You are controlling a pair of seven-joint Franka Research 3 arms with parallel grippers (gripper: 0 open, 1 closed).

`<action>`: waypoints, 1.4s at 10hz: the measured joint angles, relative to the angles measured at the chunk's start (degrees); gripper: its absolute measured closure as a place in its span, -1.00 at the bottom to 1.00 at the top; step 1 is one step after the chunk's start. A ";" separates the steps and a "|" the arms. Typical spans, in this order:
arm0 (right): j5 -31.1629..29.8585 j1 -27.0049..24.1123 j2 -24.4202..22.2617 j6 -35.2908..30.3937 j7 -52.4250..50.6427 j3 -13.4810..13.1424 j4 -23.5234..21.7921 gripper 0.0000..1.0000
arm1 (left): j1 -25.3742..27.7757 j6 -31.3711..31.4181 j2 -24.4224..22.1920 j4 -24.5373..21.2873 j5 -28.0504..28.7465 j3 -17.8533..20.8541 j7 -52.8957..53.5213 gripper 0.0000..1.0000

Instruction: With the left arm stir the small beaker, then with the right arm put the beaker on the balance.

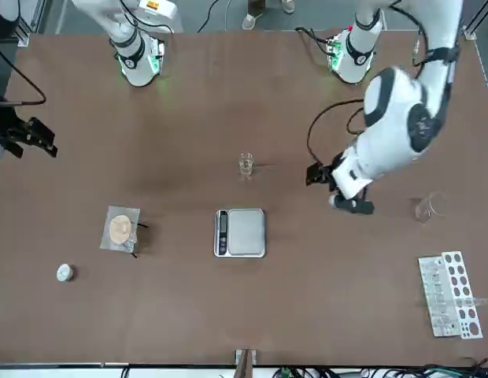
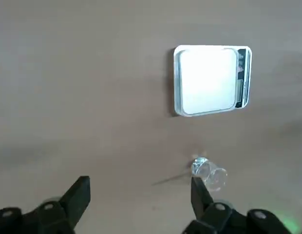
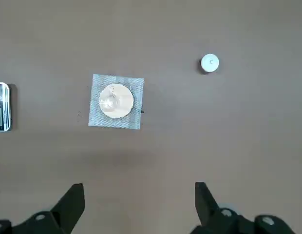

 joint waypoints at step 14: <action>0.00 0.01 -0.01 0.69 0.00 0.09 0.01 -1.00 | -16.83 19.66 10.63 -6.80 -0.01 -0.84 -13.32 -0.27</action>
